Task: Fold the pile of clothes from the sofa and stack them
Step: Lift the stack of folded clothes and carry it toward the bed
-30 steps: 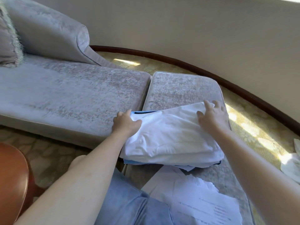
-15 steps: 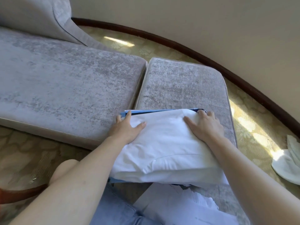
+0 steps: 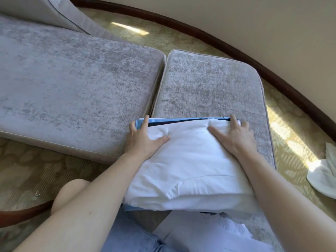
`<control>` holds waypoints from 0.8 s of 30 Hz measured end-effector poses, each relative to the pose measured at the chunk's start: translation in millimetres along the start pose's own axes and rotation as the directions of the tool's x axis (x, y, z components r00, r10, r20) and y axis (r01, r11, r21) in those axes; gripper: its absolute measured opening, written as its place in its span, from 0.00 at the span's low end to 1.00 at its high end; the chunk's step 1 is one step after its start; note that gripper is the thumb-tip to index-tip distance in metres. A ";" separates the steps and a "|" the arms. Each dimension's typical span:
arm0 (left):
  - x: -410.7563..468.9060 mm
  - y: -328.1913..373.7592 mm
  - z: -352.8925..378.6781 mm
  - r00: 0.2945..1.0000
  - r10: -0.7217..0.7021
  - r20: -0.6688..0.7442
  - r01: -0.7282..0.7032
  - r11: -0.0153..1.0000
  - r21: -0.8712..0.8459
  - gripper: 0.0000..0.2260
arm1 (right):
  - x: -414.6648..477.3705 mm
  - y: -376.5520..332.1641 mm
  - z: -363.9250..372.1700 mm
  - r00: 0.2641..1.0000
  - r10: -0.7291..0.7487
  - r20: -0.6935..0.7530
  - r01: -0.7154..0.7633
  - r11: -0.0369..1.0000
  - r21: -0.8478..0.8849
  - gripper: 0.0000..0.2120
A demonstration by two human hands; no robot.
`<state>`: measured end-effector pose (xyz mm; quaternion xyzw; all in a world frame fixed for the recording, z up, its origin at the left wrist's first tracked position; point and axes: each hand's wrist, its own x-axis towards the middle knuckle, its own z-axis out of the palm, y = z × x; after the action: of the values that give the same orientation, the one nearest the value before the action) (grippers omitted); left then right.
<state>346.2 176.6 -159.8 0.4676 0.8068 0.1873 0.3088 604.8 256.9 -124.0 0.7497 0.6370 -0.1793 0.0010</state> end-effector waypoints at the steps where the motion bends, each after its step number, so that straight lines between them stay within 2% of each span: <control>1: 2.1 -0.3 -0.8 1.000 -0.008 0.020 0.008 1.000 -0.009 0.47 | 0.8 -1.9 -0.4 1.000 0.006 0.004 -0.006 1.000 -0.002 0.45; 3: 2.2 1.0 -2.1 1.000 0.003 0.017 -0.003 1.000 -0.003 0.47 | -0.4 -4.0 -0.9 1.000 0.012 -0.024 -0.011 1.000 0.018 0.43; 8: -9.6 5.6 -4.3 0.974 0.178 -0.142 -0.172 0.984 0.055 0.44 | -10.1 -3.0 4.7 0.985 -0.022 -0.170 0.038 0.995 0.091 0.34; 10: -10.2 6.3 -5.3 0.976 0.167 -0.137 -0.165 0.986 0.023 0.48 | -12.7 -3.4 4.1 0.983 -0.030 -0.181 0.052 0.992 0.119 0.32; 13: -9.6 7.6 -7.0 0.995 0.070 -0.076 -0.072 0.997 -0.026 0.54 | -13.9 -3.8 -0.3 0.987 -0.043 -0.153 0.064 0.989 0.134 0.31; 17: -10.9 8.7 -10.2 1.000 -0.007 -0.011 0.007 0.999 -0.039 0.55 | -12.5 -2.3 -2.8 0.991 -0.060 -0.117 0.075 0.989 0.128 0.33; 22: -13.0 9.2 -9.0 0.999 0.023 -0.023 -0.025 0.998 -0.060 0.52 | -0.5 3.2 -10.7 0.998 -0.063 0.026 0.061 0.996 0.068 0.46; 24: -12.9 9.1 -8.9 0.999 0.031 -0.018 -0.032 0.996 -0.078 0.52 | 1.5 2.5 -13.0 0.997 -0.063 0.042 0.061 0.997 0.048 0.48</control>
<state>350.8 169.8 -143.7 0.4663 0.7939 0.2274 0.3173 610.8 260.9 -112.8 0.7254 0.6554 -0.2103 -0.0083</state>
